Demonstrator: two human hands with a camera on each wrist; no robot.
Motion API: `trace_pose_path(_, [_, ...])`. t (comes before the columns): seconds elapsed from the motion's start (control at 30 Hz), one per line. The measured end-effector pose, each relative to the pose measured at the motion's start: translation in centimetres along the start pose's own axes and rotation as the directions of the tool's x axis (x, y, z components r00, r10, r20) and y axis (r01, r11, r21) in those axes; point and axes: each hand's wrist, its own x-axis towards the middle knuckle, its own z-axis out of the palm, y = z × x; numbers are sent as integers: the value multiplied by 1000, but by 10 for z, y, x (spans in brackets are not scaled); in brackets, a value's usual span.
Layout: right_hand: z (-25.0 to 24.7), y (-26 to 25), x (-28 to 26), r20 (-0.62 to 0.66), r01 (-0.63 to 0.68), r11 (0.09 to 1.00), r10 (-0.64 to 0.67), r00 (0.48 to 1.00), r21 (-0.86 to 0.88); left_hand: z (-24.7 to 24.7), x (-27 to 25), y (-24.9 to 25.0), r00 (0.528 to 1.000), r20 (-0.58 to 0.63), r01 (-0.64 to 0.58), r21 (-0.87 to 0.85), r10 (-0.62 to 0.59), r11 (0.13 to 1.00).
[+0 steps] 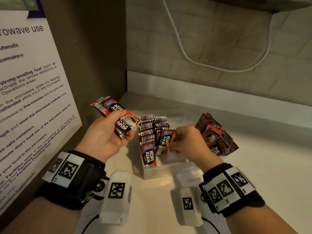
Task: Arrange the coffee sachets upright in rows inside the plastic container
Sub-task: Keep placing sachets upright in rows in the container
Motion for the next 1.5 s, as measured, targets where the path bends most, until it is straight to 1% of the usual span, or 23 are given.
trace_pose_path(0.17, [3,3,0,-20,25,999,-26,999,-25,-1,2,-2,1000,6,22,5,-22,1000])
trace_pose_path(0.5, [5,6,0,-31,64,998,-63,997,19,-1,2,-3,1000,4,21,-7,-21,1000])
trace_pose_path(0.6, [5,7,1,-34,79,997,-79,996,24,-1,1,-2,1000,1,16,-10,-16,1000])
trace_pose_path(0.73, [2,7,0,-67,69,997,-66,996,44,-1,-2,1,1000,-7,-18,-18,18,1000])
trace_pose_path(0.87, [-12,-3,-8,-140,98,988,-81,987,119,2,-8,6,997,40,-60,33,59,998])
trace_pose_path(0.97, [-25,-21,-18,-208,161,956,-111,972,245,8,-16,7,990,125,-89,151,71,985])
trace_pose_path(1.03, [-30,-36,-26,-177,190,922,-136,975,338,13,-23,6,975,215,-101,245,48,964])
trace_pose_path(1.1, [-31,-50,-32,-95,184,900,-159,983,395,18,-28,3,957,289,-137,325,40,936])
trace_pose_path(1.17, [-29,-58,-35,-2,167,902,-181,983,398,23,-31,0,938,343,-184,385,45,904])
trace_pose_path(1.2, [-27,-60,-35,23,168,905,-193,981,392,25,-32,-2,934,356,-196,405,43,893])
trace_pose_path(1.27, [-25,-62,-34,17,191,899,-215,977,394,28,-34,-4,931,364,-200,422,37,884])
trace_pose_path(1.33, [-25,-61,-33,11,188,896,-210,978,402,28,-35,-6,928,372,-200,423,32,884])
trace_pose_path(1.43, [-33,-54,-30,13,143,896,-164,986,420,27,-34,-4,936,348,-187,395,42,899])
trace_pose_path(1.5, [-42,-44,-27,-2,97,897,-106,994,431,25,-31,0,954,292,-169,341,67,925])
